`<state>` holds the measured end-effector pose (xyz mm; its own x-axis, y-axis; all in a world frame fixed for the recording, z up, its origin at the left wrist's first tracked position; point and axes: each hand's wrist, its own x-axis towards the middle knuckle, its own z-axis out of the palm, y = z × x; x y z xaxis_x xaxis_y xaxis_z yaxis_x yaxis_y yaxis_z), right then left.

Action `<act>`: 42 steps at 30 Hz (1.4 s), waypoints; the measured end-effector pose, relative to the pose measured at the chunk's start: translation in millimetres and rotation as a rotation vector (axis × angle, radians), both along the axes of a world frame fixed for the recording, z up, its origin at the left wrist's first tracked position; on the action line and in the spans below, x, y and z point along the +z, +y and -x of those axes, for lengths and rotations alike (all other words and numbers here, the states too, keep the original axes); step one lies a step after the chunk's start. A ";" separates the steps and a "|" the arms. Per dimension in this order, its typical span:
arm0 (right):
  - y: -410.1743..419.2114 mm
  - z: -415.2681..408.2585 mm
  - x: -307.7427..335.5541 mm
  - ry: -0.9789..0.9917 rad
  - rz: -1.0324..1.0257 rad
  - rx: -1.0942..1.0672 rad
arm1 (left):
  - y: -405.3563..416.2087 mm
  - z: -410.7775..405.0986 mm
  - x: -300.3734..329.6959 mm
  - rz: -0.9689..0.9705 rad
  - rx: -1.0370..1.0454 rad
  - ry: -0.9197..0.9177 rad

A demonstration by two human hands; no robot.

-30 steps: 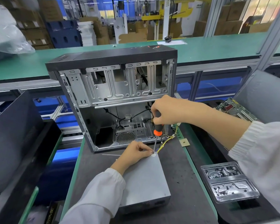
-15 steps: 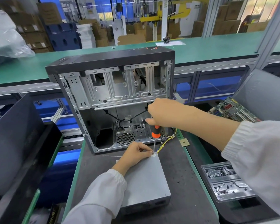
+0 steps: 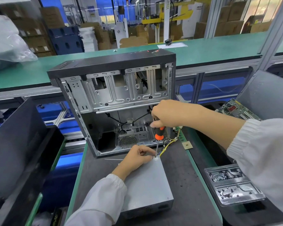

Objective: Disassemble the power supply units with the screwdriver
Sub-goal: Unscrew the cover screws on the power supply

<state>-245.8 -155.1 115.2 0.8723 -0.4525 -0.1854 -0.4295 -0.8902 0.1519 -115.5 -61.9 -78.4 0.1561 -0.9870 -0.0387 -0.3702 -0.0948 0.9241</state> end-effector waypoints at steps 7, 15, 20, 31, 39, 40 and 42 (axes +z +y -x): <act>-4.2 1.8 10.0 0.063 -0.155 0.121 | 0.0 7.1 7.7 0.052 -0.039 0.091; -2.4 -4.9 5.3 -0.116 -0.024 -0.136 | -2.7 17.4 4.8 0.156 0.076 0.109; -1.0 -11.1 11.9 0.023 -0.118 -0.010 | -5.6 19.1 15.2 0.154 0.075 0.154; 2.3 -15.3 8.1 -0.074 -0.002 -0.086 | -16.5 17.3 40.8 0.163 0.106 0.266; -8.6 -10.9 29.8 0.146 -0.318 -0.001 | -17.9 19.5 43.8 0.129 0.072 0.338; -7.2 -10.0 29.6 0.123 -0.289 -0.042 | -18.4 20.0 44.3 0.129 0.069 0.332; -2.6 -9.1 25.3 0.095 -0.197 -0.159 | -18.4 20.2 44.4 0.134 0.060 0.336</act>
<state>-236.7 -157.7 140.5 0.7676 -0.5294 -0.3613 -0.5584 -0.8291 0.0286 -135.7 -80.3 -34.0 0.2140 -0.9763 0.0319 -0.0415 0.0235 0.9989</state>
